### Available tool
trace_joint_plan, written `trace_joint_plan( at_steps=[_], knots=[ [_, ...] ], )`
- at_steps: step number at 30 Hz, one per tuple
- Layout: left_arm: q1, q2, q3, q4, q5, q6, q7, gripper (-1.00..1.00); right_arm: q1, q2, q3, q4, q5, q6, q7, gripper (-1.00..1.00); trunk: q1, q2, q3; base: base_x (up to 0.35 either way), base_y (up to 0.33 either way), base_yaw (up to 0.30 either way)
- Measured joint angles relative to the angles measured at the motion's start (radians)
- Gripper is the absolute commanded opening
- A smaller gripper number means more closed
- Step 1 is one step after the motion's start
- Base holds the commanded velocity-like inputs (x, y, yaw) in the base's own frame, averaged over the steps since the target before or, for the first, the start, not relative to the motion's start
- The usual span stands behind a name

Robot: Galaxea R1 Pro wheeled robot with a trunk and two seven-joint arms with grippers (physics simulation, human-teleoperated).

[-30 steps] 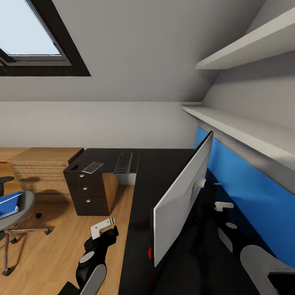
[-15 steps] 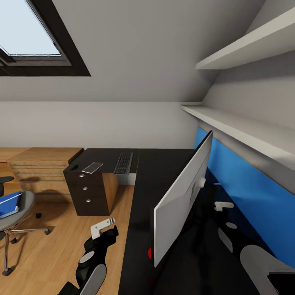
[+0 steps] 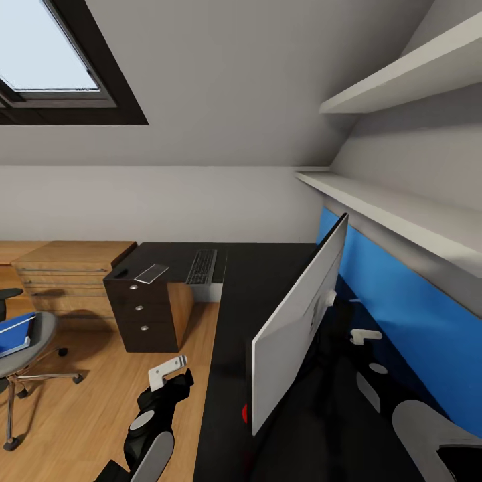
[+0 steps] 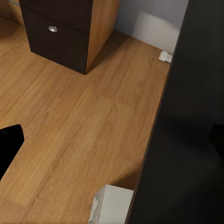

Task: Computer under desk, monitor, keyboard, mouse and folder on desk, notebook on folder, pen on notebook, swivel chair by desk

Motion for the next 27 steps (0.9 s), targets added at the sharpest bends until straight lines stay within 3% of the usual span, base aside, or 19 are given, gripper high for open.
trace_joint_plan(
  at_steps=[27],
  knots=[
    [0.0, 0.0, 0.0, 0.002, -0.001, 0.001, 0.0, 1.0, 0.0, 0.002, 0.002, -0.003, -0.001, 0.0, 0.0, -1.0, 0.0, 0.0, 0.0, 0.017, -0.035, 0.0]
  ],
)
